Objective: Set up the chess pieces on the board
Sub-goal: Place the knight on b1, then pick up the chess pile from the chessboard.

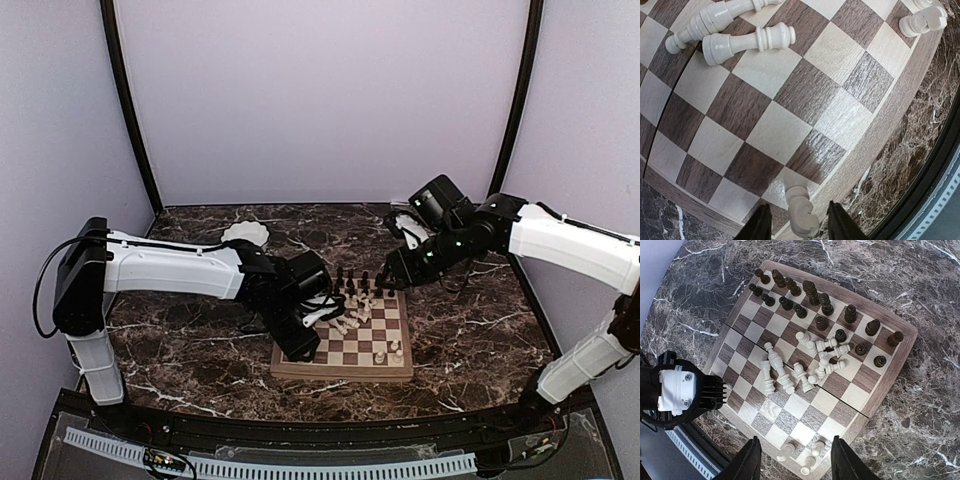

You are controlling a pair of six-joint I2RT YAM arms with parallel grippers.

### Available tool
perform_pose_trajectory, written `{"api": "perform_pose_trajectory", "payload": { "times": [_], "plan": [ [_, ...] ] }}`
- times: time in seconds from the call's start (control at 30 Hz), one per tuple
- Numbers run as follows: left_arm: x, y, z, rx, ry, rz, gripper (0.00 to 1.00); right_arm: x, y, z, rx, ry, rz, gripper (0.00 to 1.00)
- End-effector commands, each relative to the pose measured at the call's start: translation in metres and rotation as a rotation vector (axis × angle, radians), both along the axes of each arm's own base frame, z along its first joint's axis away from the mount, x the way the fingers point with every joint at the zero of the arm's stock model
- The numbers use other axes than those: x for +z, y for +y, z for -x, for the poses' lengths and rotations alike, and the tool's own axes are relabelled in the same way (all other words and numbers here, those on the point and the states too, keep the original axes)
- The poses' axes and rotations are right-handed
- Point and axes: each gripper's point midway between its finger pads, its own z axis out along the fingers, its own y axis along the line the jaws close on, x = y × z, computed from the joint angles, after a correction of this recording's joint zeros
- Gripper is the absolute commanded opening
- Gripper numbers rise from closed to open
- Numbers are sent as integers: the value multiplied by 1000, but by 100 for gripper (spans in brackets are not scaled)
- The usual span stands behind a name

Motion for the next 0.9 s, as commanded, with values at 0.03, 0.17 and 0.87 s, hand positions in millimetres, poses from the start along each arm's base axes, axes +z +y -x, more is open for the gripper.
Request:
{"api": "perform_pose_trajectory", "payload": {
  "times": [0.03,0.17,0.87],
  "plan": [
    [18,-2,-3,-13,-39,30,45,11,5,-10,6,-37,-17,49],
    [66,-13,-12,2,-116,168,51,0,3,-9,36,-39,22,47],
    [126,27,-70,381,-177,426,51,-95,69,15,336,40,304,27]
  ]
}}
